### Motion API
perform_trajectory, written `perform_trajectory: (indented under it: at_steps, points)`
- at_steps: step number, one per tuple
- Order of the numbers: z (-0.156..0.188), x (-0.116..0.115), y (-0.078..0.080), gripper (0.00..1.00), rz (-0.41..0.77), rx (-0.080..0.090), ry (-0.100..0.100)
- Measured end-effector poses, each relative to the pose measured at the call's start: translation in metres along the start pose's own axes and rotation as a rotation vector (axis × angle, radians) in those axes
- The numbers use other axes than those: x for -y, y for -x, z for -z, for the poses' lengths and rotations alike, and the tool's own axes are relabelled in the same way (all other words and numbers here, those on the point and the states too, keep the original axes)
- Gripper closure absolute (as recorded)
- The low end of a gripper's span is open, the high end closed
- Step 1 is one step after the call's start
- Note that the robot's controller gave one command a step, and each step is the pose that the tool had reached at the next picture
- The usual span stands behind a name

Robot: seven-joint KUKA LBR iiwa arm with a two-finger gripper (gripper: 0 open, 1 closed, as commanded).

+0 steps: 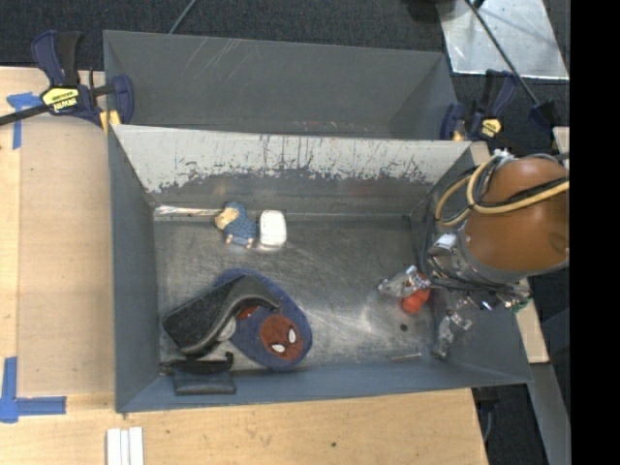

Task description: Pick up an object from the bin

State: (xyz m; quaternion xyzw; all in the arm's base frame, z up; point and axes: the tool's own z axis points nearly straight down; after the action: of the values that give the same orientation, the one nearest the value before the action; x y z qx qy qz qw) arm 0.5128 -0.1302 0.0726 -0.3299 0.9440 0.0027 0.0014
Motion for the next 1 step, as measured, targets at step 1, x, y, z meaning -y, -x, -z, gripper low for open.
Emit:
perform_trajectory:
  at_steps: [1]
  points:
    - [0.0482,0.0267,-0.0049,0.00,0.212,0.002,-0.001]
